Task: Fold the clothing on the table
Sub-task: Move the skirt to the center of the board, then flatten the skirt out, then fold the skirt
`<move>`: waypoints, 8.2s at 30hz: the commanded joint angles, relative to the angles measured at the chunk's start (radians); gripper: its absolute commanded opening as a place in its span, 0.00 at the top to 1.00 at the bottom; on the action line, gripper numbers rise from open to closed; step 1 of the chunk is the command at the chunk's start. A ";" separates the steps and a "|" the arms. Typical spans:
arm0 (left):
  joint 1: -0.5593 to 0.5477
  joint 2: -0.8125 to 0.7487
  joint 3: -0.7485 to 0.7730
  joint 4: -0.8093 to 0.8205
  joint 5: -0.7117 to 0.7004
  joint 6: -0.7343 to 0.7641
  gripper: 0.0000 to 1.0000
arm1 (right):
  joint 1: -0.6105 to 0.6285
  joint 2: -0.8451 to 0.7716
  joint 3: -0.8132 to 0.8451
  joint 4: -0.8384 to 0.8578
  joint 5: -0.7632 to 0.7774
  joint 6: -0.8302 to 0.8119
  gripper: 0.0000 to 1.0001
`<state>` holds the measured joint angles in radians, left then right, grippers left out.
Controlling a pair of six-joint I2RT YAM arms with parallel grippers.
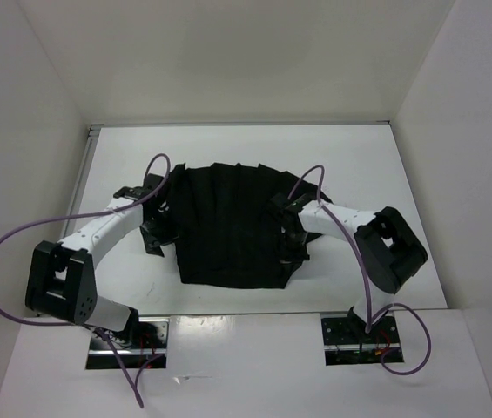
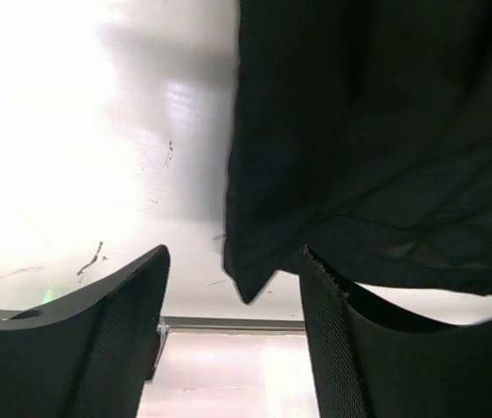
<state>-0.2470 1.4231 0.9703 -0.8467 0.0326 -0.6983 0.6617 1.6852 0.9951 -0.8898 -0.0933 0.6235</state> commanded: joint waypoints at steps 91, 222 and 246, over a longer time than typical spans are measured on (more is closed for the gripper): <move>0.123 0.484 0.432 0.344 0.314 -0.104 1.00 | -0.379 0.222 0.519 0.216 0.198 0.113 0.66; 0.221 -0.224 0.450 0.252 0.797 0.091 1.00 | -0.251 -0.597 0.462 0.051 -0.017 -0.024 1.00; 0.265 0.698 0.839 0.445 0.707 -0.102 1.00 | -0.594 0.178 0.625 0.443 -0.206 -0.096 1.00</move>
<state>0.0124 2.1078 1.6447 -0.4488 0.7261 -0.7921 0.0837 1.8313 1.4643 -0.5385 -0.2901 0.5632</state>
